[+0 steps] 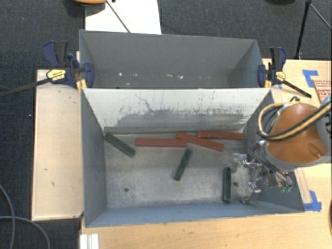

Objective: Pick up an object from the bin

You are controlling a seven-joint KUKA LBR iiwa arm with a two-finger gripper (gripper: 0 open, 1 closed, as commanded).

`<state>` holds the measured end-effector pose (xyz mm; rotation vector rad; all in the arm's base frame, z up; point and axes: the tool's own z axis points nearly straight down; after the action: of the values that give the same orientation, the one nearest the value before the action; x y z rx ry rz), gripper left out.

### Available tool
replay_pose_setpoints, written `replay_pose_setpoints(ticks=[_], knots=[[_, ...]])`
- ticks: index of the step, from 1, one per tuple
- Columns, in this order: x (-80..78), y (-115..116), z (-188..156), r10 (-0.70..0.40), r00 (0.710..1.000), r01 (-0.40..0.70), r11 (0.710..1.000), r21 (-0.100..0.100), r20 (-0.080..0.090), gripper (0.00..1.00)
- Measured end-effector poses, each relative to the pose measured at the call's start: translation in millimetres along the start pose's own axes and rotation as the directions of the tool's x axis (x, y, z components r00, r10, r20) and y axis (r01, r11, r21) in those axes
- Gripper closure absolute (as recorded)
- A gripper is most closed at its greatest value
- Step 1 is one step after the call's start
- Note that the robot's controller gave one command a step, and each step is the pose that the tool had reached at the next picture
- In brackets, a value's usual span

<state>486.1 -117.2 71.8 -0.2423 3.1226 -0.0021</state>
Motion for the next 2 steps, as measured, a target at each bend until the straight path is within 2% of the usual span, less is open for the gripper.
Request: replay_pose_setpoints(ticks=[1, 2], knots=[[-9.4, 6.2, -2.1, -0.117, 0.993, 0.117, 0.993, -0.001, -0.007, 0.00], [-22.4, 40.9, -6.4, -0.447, 0.894, 0.447, 0.894, -0.005, -0.004, 0.00]])
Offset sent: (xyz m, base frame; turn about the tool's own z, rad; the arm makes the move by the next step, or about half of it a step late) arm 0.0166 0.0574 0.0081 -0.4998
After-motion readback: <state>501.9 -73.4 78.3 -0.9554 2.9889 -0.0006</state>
